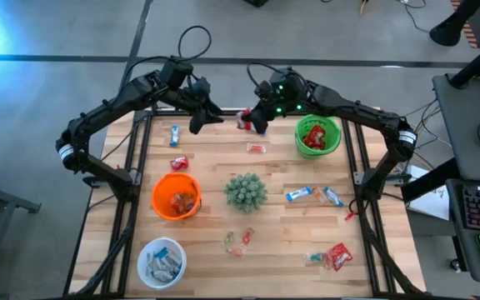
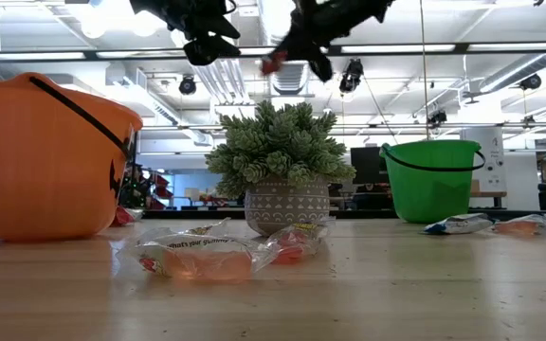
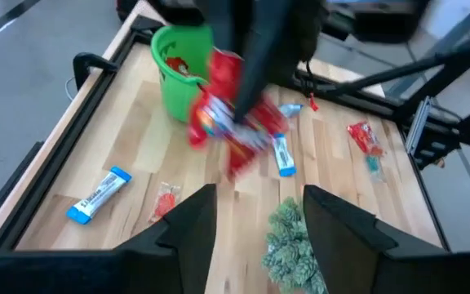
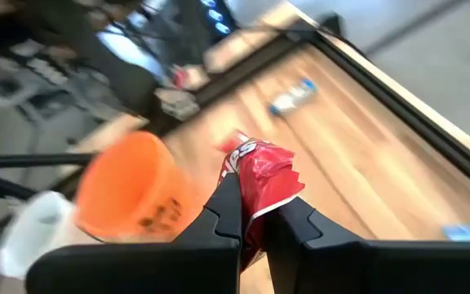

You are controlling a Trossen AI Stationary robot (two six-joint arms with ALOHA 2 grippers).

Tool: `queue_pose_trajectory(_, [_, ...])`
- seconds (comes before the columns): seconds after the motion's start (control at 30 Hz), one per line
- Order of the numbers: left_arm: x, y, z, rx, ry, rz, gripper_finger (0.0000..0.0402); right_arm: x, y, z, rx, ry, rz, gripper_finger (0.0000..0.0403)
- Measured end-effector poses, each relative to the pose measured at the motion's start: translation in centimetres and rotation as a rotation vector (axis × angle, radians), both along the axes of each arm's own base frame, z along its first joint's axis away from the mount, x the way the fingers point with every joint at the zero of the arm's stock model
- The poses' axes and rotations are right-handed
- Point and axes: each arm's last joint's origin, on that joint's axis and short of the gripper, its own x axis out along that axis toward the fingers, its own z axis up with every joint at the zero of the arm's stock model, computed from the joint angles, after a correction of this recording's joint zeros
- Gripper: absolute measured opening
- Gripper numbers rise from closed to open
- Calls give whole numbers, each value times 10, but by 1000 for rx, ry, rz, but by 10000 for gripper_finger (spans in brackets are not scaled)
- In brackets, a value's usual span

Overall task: Sort candy
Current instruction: Put the red candy into the green bucket

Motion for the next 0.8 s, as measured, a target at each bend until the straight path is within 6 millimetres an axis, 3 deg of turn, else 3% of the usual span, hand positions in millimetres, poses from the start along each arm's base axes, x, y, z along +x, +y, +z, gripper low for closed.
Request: queue_pose_trajectory(0.8, [-7, -5, -9, -28, 103, -36, 164, -72, -31, -33, 66, 600, -200, 13])
